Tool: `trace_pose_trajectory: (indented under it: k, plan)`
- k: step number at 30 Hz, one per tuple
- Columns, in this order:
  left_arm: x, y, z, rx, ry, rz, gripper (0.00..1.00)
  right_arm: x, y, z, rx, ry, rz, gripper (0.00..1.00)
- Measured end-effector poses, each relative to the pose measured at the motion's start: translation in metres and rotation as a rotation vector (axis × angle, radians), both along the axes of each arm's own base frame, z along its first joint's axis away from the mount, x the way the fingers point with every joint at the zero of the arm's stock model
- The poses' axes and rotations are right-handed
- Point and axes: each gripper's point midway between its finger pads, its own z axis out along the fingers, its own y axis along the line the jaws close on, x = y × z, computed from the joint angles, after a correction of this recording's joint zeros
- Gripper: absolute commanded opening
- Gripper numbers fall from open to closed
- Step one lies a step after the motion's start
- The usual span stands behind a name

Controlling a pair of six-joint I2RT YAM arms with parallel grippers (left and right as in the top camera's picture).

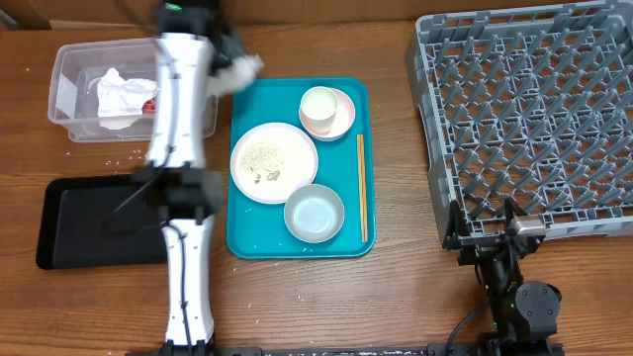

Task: Sort waste into correct bins and load items into the dishwasher
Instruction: 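Grasp the remaining tissue and drop it into the clear bin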

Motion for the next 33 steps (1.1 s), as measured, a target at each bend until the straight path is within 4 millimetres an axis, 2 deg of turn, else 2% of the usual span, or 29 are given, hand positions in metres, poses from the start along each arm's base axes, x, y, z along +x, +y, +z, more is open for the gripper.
trace_pose_trajectory:
  k: [2, 4, 6, 7, 9, 13, 14, 15, 17, 18, 22, 27, 30, 33]
  plan:
    - [-0.001, 0.026, 0.042, -0.015, -0.094, 0.076, 0.04, 0.000, 0.000, 0.000, 0.000, 0.000, 0.000, 1.00]
    - [-0.007, 0.051, 0.075, -0.031, -0.167, 0.152, 0.04, 0.000, 0.000, 0.000, 0.000, -0.001, 0.000, 1.00]
    - [-0.013, 0.078, 0.094, -0.047, -0.208, 0.240, 0.04, 0.000, 0.000, 0.000, 0.000, -0.001, 0.000, 1.00]
    - [-0.016, 0.089, 0.097, -0.054, -0.215, 0.280, 0.04, 0.000, 0.000, 0.000, 0.000, -0.001, 0.000, 1.00]
    - [-0.020, 0.109, 0.092, -0.077, -0.203, 0.361, 0.04, 0.000, 0.000, 0.000, 0.000, -0.001, 0.000, 1.00]
    - [-0.027, 0.133, 0.061, -0.128, -0.122, 0.515, 0.06, 0.000, 0.000, 0.000, 0.000, 0.000, 0.000, 1.00]
    - [-0.028, 0.138, 0.052, -0.141, -0.100, 0.553, 0.10, 0.000, 0.000, 0.000, 0.000, -0.001, 0.000, 1.00]
    - [-0.029, 0.140, 0.045, -0.150, -0.083, 0.580, 0.19, 0.000, 0.000, 0.000, 0.000, -0.001, 0.000, 1.00]
    - [-0.031, 0.146, 0.033, -0.169, -0.055, 0.637, 0.43, 0.000, 0.000, 0.000, 0.000, 0.000, 0.000, 1.00]
    - [-0.031, 0.147, 0.028, -0.179, -0.049, 0.661, 0.46, 0.000, 0.000, 0.000, 0.000, -0.001, 0.000, 1.00]
    - [-0.019, 0.152, 0.017, -0.206, -0.073, 0.713, 0.51, 0.000, 0.000, 0.000, 0.000, 0.000, 0.000, 1.00]
    - [-0.012, 0.152, 0.015, -0.218, -0.092, 0.710, 0.51, 0.000, 0.000, 0.000, 0.000, 0.000, 0.000, 1.00]
    - [-0.010, 0.144, 0.017, -0.245, -0.084, 0.647, 0.50, 0.000, 0.000, 0.000, 0.000, -0.001, 0.000, 1.00]
    - [-0.005, 0.125, 0.025, -0.309, -0.088, 0.514, 0.48, 0.000, 0.000, 0.000, 0.000, -0.001, 0.000, 1.00]
